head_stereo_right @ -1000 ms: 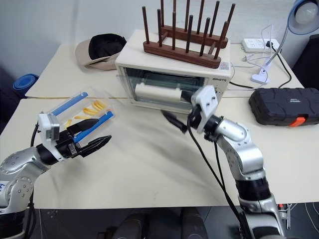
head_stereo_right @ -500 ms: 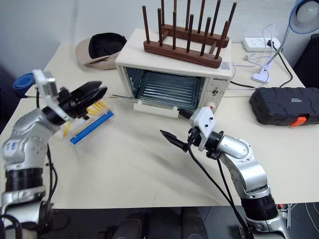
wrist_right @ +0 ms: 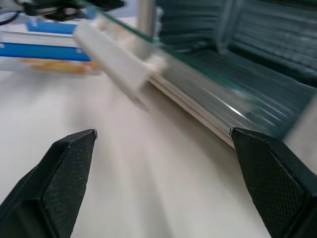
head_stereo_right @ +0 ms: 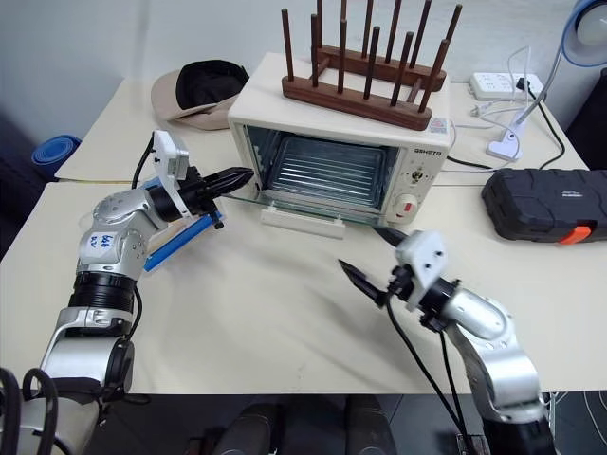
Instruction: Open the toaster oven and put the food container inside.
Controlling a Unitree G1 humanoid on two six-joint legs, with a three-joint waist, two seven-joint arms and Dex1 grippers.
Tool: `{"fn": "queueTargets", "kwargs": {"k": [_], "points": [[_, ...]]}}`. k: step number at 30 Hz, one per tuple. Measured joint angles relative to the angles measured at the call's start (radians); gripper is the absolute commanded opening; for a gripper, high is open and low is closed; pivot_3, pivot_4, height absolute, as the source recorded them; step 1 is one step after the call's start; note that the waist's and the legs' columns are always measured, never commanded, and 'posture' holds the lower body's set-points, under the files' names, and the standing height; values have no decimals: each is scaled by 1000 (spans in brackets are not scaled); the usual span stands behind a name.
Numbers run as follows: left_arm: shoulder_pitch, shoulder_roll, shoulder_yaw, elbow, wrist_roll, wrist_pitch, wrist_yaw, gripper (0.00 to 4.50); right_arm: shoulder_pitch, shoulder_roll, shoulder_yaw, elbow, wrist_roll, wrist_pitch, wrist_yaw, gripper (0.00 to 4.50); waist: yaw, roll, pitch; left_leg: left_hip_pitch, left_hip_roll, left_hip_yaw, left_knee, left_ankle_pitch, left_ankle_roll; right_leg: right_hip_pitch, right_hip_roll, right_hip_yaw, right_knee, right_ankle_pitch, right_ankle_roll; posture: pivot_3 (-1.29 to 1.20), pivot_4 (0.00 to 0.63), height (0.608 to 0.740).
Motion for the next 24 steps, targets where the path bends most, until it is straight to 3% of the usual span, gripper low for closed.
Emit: {"fn": "queueTargets", "kwargs": {"k": [4, 7, 11, 17, 19, 24], "points": [[56, 38, -38, -40, 45, -41, -59, 17, 263, 1, -162, -98, 44, -24, 7, 4500, 3, 0, 0, 1, 0, 0, 1, -1, 1, 2, 0, 1, 1, 0, 0, 0, 150, 740], [129, 51, -105, -102, 114, -92, -89, 17, 364, -2, -231, -131, 64, -33, 23, 4500, -3, 0, 0, 3, 0, 3, 2, -1, 2, 2, 0, 3, 0, 0, 0, 0, 150, 740], [235, 33, -144, -186, 193, -136, -16, 17, 392, -34, -286, -143, 77, -73, 57, 4500, 0, 0, 0, 6, 1, 3, 3, -2, 4, 2, 1, 5, 2, 0, 0, 0, 150, 740], [350, 17, -130, -300, 279, -165, 154, 17, 334, -63, -271, -69, 96, -215, 195, 4500, -2, -1, 0, 8, 1, 5, 3, -1, 4, 4, 1, 7, 1, 0, 0, 0, 150, 740], [404, -21, -95, -375, 246, -128, 204, 381, 288, -66, -249, -25, 118, -244, 236, 4500, 1, -1, 0, 9, 1, 5, 3, -1, 4, 4, 1, 7, 2, 0, 0, 0, 150, 740], [575, -64, 114, -747, -60, 122, 332, 1720, 159, -68, -148, 26, 183, -242, 302, 4500, -8, -2, 0, 11, 5, 3, 2, -2, 2, 3, 3, 12, 2, 1, 0, 0, 150, 740]]}}
